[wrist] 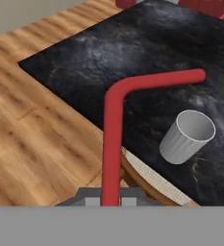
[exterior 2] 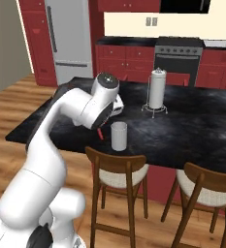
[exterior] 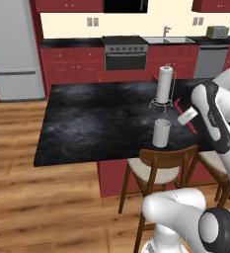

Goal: Take a straw from the drawer in front and place it inside the glass cup on the dining counter.

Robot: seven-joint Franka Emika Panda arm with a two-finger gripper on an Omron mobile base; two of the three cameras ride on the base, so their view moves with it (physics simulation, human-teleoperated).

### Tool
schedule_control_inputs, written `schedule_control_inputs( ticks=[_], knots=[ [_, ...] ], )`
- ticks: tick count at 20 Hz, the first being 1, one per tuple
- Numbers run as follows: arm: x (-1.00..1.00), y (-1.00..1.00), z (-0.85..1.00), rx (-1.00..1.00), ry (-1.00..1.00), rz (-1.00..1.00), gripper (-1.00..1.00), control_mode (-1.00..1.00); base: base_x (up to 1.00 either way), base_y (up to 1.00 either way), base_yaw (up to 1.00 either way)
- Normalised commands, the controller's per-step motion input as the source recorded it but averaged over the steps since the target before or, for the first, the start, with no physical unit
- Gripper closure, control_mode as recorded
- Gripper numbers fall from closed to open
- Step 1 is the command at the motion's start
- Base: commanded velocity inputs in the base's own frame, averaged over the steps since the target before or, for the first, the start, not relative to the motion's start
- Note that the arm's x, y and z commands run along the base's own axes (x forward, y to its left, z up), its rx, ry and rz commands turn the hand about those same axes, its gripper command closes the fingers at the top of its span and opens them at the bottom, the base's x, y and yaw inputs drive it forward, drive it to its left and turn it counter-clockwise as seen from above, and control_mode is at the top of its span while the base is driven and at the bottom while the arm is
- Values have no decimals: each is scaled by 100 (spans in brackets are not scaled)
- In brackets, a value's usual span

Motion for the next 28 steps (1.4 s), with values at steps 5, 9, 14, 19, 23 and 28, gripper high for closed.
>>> schedule_control_inputs(
  ticks=[5, 9, 14, 19, 23, 28],
  knots=[
    [29, 3, 2, 30, -3, 0, 100, -100, 0, 0, 0],
    [45, 3, 0, 21, -10, 0, 100, -100, 0, 0, 0],
    [27, 0, -6, 15, -21, 0, 100, -100, 0, 0, 0],
    [35, 0, -20, 7, -24, 0, 100, -100, 0, 0, 0],
    [55, 0, -15, 5, -11, -2, 100, -100, 0, 0, 0],
    [27, -4, -8, 9, 0, -1, 100, -100, 0, 0, 0]
  ],
)
